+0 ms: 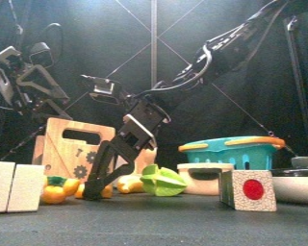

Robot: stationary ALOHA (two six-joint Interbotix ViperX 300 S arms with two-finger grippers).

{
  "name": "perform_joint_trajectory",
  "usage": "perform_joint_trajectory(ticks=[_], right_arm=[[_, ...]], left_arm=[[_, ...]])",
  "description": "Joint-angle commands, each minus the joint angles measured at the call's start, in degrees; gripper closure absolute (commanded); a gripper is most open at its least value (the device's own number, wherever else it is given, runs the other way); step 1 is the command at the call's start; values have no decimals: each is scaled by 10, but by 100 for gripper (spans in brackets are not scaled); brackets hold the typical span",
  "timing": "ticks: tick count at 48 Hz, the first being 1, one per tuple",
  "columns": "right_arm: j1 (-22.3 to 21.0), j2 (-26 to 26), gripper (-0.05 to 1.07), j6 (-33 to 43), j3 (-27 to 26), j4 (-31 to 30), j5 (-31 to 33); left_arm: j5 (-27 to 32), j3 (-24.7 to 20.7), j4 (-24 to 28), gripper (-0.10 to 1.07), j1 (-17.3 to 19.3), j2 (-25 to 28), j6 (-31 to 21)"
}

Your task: Grab squash half

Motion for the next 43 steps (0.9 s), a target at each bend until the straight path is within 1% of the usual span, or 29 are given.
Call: perform_joint_trajectory(ticks=[1, 5, 7, 13, 16, 21, 25, 39, 43], right_arm=[[-1, -11, 1, -1, -6, -1, -2], [-1, -11, 1, -1, -6, -1, -2], [-1, -11, 4, -1, -6, 0, -2], [0, -11, 21, 2, -9, 3, 8], [0, -16, 25, 1, -10, 5, 18], [0, -40, 25, 2, -10, 6, 40], [3, -51, 25, 3, -11, 6, 40], [3, -54, 25, 3, -11, 7, 44], [3, -62, 25, 3, -15, 18, 44]], left_arm=[[-2, -7, -1, 2, 1, 0, 1], [-2, -7, -1, 2, 1, 0, 1], [-3, -7, -1, 2, 1, 0, 1], [-2, -7, -1, 2, 1, 0, 1], [-2, -7, -1, 2, 1, 0, 1], [-2, -7, -1, 2, 1, 0, 1], [-2, -7, -1, 2, 1, 0, 1], [-2, -7, -1, 2, 0, 0, 0], [-2, -7, -1, 2, -1, 0, -1]])
